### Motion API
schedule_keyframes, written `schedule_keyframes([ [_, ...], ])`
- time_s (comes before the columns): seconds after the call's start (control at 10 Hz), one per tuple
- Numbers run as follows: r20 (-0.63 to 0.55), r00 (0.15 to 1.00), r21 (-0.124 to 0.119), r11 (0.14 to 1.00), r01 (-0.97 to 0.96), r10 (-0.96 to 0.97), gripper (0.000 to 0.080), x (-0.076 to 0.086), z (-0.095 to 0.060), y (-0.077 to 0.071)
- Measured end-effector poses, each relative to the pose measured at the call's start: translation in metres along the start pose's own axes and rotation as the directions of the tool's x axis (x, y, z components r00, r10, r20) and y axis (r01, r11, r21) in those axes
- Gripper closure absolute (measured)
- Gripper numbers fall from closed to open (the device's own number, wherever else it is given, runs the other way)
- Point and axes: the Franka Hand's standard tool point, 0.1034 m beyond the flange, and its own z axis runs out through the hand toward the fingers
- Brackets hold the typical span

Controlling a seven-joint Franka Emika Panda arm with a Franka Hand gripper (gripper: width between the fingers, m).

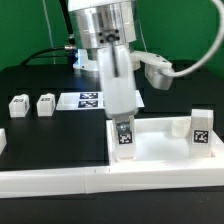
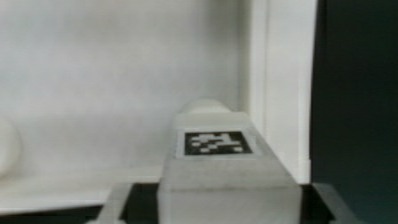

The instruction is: Assemble square table

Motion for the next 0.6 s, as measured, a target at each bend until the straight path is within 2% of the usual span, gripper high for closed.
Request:
schedule_keyframes([
  [0.2,0.006,1.0,0.001,1.0,-0.023,0.023,0.0509,-0.0007,0.0002,0.0003],
  [0.3,0.007,1.0,0.0,1.0,-0.001,0.001,0.0451,-0.0006,0.0006,0.0005],
  [0.4,0.007,1.0,-0.001,1.0,0.008,-0.008,0.0317,-0.0015,0.0009,0.0005],
  [0.5,-0.005,0.981,-0.012,0.981,0.194,-0.194,0.0317,-0.0038,-0.0005,-0.0011],
  [0.6,-0.019,0.926,-0.02,0.927,0.376,-0.376,0.0182,-0.0097,-0.0025,-0.0034],
])
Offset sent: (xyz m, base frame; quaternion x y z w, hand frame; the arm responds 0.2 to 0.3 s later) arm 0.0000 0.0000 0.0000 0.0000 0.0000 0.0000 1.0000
